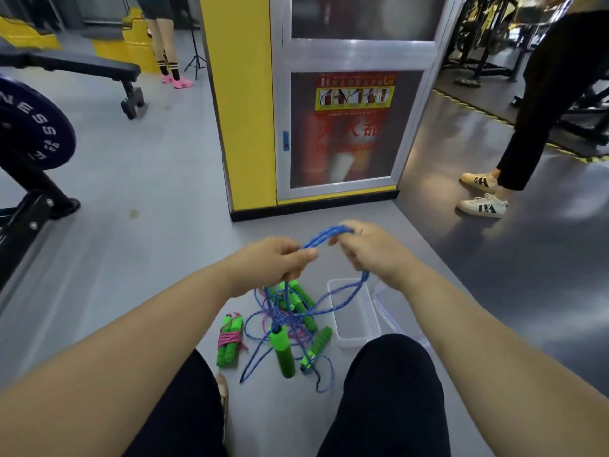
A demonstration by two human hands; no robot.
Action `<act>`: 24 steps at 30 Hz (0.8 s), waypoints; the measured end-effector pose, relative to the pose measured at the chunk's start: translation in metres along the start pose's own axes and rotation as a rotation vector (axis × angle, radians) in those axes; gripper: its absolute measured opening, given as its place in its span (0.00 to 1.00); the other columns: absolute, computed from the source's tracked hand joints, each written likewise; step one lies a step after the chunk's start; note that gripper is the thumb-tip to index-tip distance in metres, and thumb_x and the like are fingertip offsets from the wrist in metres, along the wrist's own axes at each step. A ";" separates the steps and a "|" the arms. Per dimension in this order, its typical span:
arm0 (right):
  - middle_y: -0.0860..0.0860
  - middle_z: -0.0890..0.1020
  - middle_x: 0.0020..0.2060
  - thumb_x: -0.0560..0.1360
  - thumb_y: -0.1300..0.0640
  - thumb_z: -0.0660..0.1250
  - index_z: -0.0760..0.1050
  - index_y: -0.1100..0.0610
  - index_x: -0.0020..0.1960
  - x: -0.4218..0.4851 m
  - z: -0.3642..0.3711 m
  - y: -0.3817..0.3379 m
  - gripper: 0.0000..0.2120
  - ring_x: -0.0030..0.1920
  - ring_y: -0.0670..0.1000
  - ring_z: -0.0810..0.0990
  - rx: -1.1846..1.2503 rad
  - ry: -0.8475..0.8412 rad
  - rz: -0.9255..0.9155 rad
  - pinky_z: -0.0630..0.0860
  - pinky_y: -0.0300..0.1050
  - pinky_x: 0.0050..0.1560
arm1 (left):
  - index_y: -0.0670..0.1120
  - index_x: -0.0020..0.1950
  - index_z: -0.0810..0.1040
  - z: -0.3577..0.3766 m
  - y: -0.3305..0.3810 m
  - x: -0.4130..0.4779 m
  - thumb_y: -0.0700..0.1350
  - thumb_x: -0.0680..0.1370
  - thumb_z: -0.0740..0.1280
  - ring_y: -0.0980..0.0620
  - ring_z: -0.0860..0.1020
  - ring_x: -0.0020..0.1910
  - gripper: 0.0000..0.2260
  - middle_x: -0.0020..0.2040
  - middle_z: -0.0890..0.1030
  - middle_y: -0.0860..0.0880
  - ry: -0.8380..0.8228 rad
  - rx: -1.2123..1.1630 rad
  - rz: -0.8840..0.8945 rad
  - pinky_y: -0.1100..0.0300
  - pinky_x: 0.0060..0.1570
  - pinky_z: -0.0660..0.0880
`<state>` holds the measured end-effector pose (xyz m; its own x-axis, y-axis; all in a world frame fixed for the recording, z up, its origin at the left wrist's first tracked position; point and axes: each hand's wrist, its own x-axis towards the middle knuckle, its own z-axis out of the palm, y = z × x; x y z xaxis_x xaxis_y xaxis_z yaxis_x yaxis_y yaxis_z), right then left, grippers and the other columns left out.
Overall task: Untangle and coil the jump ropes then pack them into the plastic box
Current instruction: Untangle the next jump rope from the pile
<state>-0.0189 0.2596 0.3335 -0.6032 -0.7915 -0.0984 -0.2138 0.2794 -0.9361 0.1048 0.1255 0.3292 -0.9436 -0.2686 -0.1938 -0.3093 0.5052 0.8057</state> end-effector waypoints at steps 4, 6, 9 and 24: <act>0.45 0.62 0.19 0.78 0.64 0.52 0.67 0.54 0.39 0.022 -0.037 -0.004 0.13 0.17 0.42 0.56 0.498 0.366 0.042 0.54 0.31 0.20 | 0.48 0.33 0.69 0.014 -0.046 -0.009 0.57 0.78 0.61 0.56 0.66 0.25 0.18 0.28 0.70 0.52 -0.038 0.145 -0.100 0.62 0.31 0.66; 0.46 0.61 0.20 0.78 0.65 0.51 0.67 0.54 0.39 0.028 -0.048 0.004 0.13 0.18 0.43 0.56 0.567 0.475 0.095 0.53 0.32 0.20 | 0.48 0.32 0.69 0.023 -0.058 -0.011 0.55 0.79 0.60 0.56 0.64 0.24 0.18 0.26 0.69 0.54 -0.038 0.071 -0.135 0.62 0.30 0.64; 0.49 0.62 0.26 0.77 0.64 0.51 0.67 0.54 0.37 0.030 -0.045 0.027 0.13 0.22 0.46 0.58 0.358 0.589 0.199 0.56 0.38 0.23 | 0.48 0.32 0.70 0.031 -0.054 -0.009 0.53 0.81 0.57 0.60 0.64 0.20 0.19 0.21 0.70 0.56 -0.087 0.151 -0.144 0.69 0.25 0.63; 0.56 0.78 0.45 0.80 0.54 0.59 0.79 0.60 0.53 0.027 -0.013 0.053 0.13 0.49 0.54 0.75 -0.385 0.209 0.031 0.69 0.46 0.51 | 0.45 0.37 0.67 0.015 -0.018 -0.009 0.51 0.82 0.51 0.55 0.62 0.19 0.17 0.24 0.70 0.49 -0.059 -0.931 -0.189 0.60 0.29 0.69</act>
<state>-0.0566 0.2597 0.2860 -0.7477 -0.6638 -0.0173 -0.4400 0.5149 -0.7357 0.1167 0.1315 0.3077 -0.9000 -0.2240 -0.3738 -0.2626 -0.4058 0.8754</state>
